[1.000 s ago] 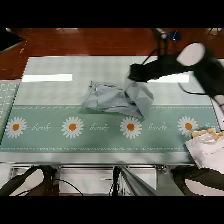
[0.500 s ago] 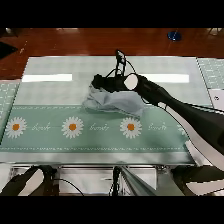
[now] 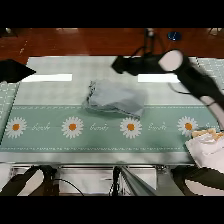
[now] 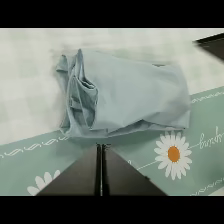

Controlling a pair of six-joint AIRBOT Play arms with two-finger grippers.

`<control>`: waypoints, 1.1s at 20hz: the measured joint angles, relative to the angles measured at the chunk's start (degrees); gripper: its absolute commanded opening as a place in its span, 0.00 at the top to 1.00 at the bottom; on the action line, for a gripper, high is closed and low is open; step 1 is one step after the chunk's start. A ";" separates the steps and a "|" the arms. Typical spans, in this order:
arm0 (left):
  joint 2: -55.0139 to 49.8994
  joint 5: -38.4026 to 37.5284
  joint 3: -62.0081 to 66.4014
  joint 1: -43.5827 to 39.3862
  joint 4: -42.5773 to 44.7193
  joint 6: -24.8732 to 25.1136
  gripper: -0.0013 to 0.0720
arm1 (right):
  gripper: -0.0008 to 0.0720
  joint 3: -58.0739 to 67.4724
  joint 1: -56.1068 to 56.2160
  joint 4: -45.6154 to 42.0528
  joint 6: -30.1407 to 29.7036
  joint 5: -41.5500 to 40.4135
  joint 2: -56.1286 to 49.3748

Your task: Fold the shirts.

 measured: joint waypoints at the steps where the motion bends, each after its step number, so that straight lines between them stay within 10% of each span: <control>1: -0.79 0.33 -0.87 -0.04 0.33 0.04 0.68 | 0.29 -0.02 -3.30 -6.75 0.00 6.80 2.01; 7: -5.29 1.57 -2.64 -0.79 0.39 0.68 0.68 | 0.19 -10.58 -20.72 -16.63 -3.76 28.35 6.36; 22: -6.32 1.31 -2.93 -1.07 0.39 0.81 0.68 | 0.19 -34.40 -24.44 32.63 -18.58 2.45 -2.89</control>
